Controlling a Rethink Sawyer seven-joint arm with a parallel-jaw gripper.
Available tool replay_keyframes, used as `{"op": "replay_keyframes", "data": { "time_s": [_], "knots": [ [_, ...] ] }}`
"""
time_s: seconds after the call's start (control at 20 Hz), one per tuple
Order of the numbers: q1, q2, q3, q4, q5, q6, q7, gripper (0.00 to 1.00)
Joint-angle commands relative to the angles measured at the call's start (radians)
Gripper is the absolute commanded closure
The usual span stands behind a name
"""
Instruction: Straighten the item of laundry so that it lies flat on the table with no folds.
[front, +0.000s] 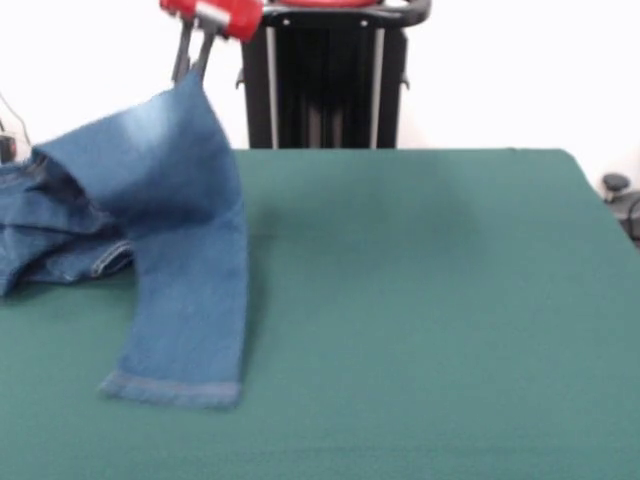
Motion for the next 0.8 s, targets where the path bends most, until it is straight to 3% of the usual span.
{"op": "replay_keyframes", "data": {
  "time_s": [0.05, 0.25, 0.6, 0.8],
  "knots": [
    [0.176, -0.138, -0.012, -0.145, -0.329, 0.217, 0.713, 1.0],
    [0.241, -0.132, -0.025, -0.148, -0.408, 0.26, 0.853, 1.0],
    [0.262, -0.121, -0.024, -0.153, -0.437, 0.275, 0.908, 1.0],
    [0.318, -0.063, -0.135, -0.184, -0.537, 0.191, 1.094, 1.0]
  ]
}}
